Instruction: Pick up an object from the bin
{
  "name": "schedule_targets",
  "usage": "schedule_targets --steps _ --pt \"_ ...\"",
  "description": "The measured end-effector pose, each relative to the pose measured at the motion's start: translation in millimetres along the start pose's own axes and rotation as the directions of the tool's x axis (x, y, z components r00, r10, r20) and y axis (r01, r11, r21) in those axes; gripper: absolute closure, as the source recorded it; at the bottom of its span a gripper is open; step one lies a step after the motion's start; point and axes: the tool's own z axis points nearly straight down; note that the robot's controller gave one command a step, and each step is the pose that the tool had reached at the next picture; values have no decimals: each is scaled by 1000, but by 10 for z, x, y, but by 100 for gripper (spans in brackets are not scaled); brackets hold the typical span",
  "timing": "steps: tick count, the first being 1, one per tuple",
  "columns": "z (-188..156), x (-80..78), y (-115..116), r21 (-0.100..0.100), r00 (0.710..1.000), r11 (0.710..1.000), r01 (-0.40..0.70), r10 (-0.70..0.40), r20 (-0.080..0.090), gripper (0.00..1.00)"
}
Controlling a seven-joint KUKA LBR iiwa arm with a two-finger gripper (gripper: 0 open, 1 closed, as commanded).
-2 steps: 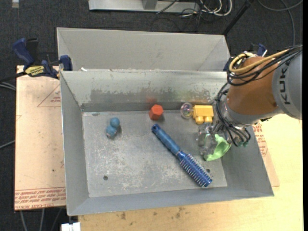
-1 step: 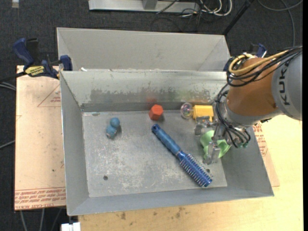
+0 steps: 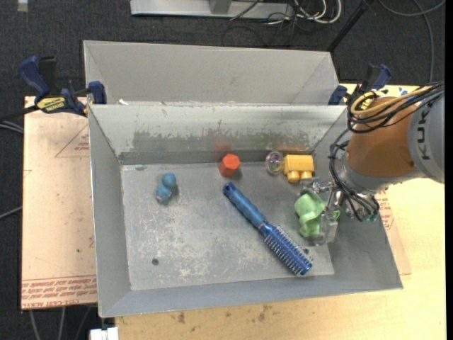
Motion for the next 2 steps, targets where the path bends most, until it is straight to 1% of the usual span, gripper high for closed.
schedule_targets --steps 1,2 --pt "-27 -13 31 -1 1000 1000 5 -5 2 100" --pt "-1021 151 -153 3 1000 1000 12 -12 10 100"
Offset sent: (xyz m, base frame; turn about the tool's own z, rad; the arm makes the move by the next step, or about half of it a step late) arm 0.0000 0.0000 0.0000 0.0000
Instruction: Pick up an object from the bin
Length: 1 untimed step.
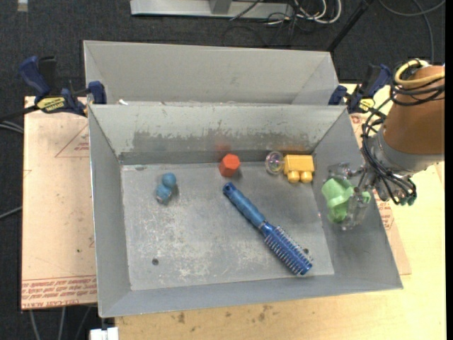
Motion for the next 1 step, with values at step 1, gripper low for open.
schedule_targets --steps 1 --pt "-1196 236 95 0 1000 1000 2 -2 1 100"
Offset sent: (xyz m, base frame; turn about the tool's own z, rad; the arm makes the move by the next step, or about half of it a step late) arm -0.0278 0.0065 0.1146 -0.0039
